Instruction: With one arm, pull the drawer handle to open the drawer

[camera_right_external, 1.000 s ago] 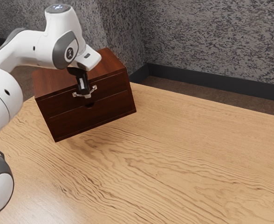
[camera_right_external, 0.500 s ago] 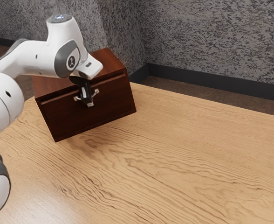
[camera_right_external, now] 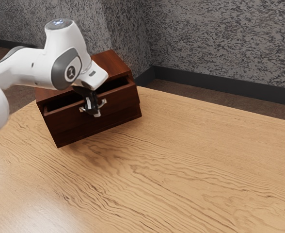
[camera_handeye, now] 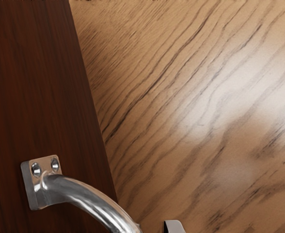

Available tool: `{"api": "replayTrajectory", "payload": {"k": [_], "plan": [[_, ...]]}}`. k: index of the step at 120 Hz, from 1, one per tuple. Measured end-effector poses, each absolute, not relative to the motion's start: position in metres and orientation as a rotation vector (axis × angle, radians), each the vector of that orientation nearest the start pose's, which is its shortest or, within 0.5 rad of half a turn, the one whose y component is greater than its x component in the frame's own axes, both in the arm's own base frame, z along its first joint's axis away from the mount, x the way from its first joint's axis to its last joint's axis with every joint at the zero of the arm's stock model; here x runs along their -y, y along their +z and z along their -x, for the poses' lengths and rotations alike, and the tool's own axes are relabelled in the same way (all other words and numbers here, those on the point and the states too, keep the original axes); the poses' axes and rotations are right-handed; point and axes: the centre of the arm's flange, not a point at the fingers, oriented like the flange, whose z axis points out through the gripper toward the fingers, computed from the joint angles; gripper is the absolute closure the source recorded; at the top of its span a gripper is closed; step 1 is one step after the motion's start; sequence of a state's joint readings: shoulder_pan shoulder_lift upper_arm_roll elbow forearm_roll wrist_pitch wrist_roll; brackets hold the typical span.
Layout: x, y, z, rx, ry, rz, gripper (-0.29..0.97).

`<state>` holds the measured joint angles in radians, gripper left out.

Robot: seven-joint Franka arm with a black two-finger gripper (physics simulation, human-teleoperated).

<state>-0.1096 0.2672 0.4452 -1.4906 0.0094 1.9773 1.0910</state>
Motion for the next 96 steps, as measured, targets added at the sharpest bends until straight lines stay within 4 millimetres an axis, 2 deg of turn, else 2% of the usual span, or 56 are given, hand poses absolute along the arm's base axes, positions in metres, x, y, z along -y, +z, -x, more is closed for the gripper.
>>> {"api": "replayTrajectory", "payload": {"k": [26,39,57,77,96], "plan": [[-0.165,0.565,-0.618,-1.156,-0.175,2.651,0.70],[-0.157,0.556,-0.616,-1.177,-0.145,2.640,0.62],[-0.149,0.555,-0.609,-1.179,-0.147,2.648,0.64],[-0.138,0.555,-0.600,-1.163,-0.159,2.675,0.57],[-0.127,0.556,-0.593,-1.153,-0.166,2.690,0.58]]}}
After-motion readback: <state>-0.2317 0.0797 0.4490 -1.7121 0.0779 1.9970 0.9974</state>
